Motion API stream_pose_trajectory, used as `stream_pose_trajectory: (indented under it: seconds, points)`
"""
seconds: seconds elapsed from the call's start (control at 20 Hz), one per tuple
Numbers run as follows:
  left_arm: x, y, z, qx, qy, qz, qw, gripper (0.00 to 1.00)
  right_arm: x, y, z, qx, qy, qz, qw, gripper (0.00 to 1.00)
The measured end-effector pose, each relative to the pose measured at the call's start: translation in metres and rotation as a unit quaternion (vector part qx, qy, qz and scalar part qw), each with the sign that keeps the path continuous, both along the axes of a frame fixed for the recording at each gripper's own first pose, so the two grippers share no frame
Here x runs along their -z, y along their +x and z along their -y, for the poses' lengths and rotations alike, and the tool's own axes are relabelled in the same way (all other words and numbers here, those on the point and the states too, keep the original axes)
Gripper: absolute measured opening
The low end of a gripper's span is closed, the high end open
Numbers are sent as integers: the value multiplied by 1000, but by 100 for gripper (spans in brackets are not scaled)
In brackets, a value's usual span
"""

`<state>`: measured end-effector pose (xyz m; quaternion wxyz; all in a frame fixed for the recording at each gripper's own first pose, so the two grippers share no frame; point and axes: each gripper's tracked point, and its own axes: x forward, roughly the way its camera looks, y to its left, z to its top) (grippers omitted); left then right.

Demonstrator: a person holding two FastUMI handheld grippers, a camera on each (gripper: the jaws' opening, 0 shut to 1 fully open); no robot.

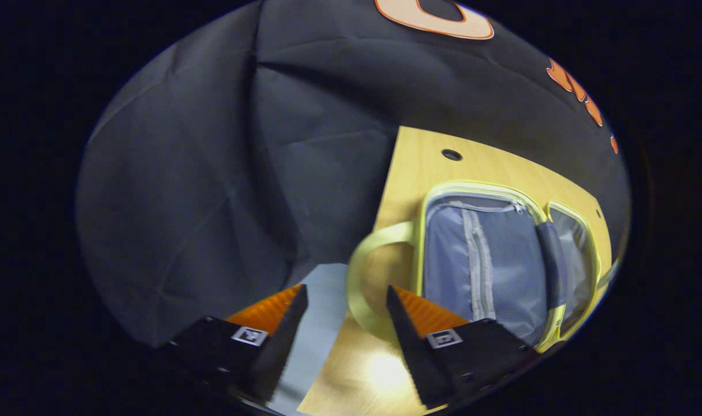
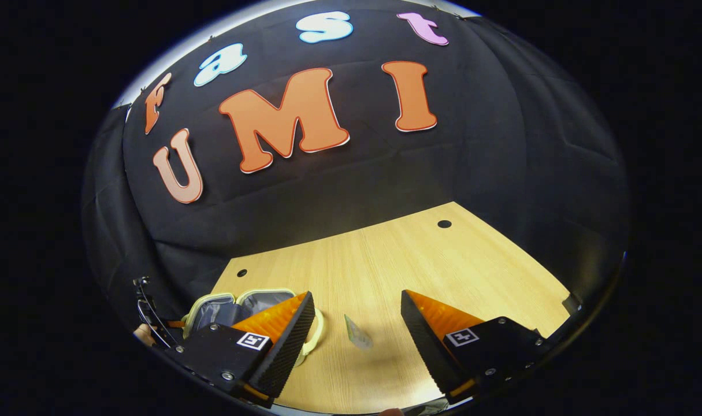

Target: First open the suitcase, pack the skin care products into it, and then close the suitcase.

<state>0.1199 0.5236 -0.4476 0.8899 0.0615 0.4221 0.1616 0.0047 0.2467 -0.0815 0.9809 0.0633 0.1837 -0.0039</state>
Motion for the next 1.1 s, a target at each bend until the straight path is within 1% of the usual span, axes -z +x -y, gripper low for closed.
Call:
stream_pose_trajectory:
  seconds: [0.05,0.1,0.2,0.3,0.45,0.55,0.65,0.7,0.8,0.85,0.9,1.0,1.1]
  points:
    - [-15,3,5,7,6,15,1000,89,-1,0,4,1,-6,5,1000,95]
    - [-30,7,13,16,17,33,999,96,-2,-1,8,2,-12,9,1000,95]
    - [-66,13,39,33,47,72,996,100,-3,-3,18,3,-22,15,1000,95]
    - [-109,15,69,44,74,110,990,99,-6,-1,28,1,-33,27,999,95]
    - [-174,13,129,76,73,173,979,98,-6,4,48,-3,-69,47,996,95]
    - [-199,3,175,92,87,208,970,99,0,6,56,-12,-86,45,995,95]
    - [-207,3,229,121,82,234,961,98,4,7,61,-26,-86,44,995,95]
    - [-212,5,258,134,74,244,958,100,6,8,64,-33,-85,43,995,95]
    - [-214,1,312,162,56,259,950,100,10,12,71,-45,-84,38,995,95]
    - [-214,-4,345,177,47,267,946,98,12,13,75,-50,-83,36,995,95]
    - [-216,-7,377,190,38,279,941,100,13,13,81,-53,-81,34,995,95]
    - [-210,-9,437,213,13,301,929,98,15,13,92,-59,-74,30,995,95]
    - [-192,-15,487,223,-9,307,925,98,20,11,105,-62,-72,23,995,95]
